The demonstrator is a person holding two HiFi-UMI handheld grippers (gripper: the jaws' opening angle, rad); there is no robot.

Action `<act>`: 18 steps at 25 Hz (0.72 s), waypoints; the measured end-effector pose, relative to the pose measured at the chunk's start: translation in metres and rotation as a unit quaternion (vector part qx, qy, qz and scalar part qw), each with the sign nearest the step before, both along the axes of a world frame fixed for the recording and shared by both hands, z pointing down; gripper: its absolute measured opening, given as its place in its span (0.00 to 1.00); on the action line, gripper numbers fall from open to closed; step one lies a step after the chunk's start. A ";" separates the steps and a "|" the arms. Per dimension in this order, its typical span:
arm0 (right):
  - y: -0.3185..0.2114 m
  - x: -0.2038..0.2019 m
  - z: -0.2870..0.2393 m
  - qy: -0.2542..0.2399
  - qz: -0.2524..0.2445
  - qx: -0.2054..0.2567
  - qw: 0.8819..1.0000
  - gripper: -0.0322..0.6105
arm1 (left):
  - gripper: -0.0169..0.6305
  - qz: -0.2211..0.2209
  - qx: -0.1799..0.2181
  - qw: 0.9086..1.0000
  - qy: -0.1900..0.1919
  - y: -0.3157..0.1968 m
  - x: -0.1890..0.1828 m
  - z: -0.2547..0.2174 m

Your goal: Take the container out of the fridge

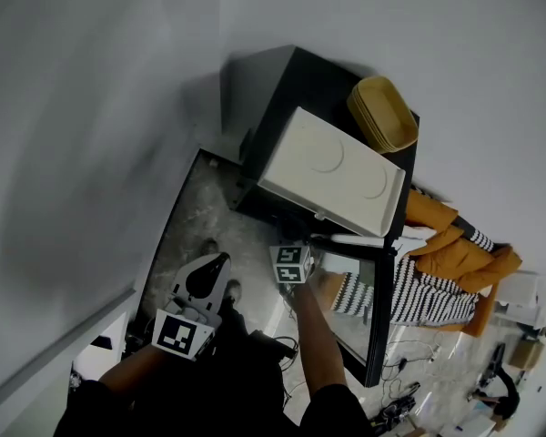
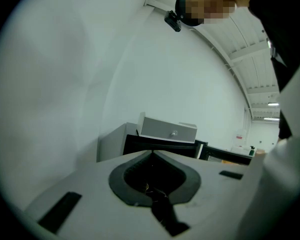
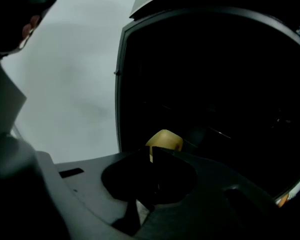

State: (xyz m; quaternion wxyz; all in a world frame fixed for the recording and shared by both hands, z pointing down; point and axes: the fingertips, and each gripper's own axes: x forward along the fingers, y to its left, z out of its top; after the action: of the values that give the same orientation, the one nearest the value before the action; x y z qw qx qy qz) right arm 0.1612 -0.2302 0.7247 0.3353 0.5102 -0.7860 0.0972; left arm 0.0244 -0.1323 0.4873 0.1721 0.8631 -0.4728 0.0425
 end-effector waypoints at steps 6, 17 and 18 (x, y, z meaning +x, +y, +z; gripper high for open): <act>-0.014 -0.003 0.036 0.075 -0.047 -0.017 0.996 0.08 | 0.03 -0.003 -0.007 1.000 0.006 0.001 -0.001 0.005; -0.034 -0.006 0.088 0.199 -0.132 -0.042 0.970 0.11 | 0.03 -0.020 -0.019 1.000 0.002 -0.003 -0.016 0.014; -0.036 -0.005 0.092 0.208 -0.137 -0.045 0.967 0.11 | 0.03 -0.021 -0.020 1.000 0.002 -0.004 -0.017 0.015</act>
State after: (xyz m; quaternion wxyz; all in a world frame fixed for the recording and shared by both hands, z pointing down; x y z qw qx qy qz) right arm 0.1559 -0.2661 0.8169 0.5241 0.3911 -0.7562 -0.0226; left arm 0.0076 -0.1360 0.5026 0.1914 0.8496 -0.4892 0.0467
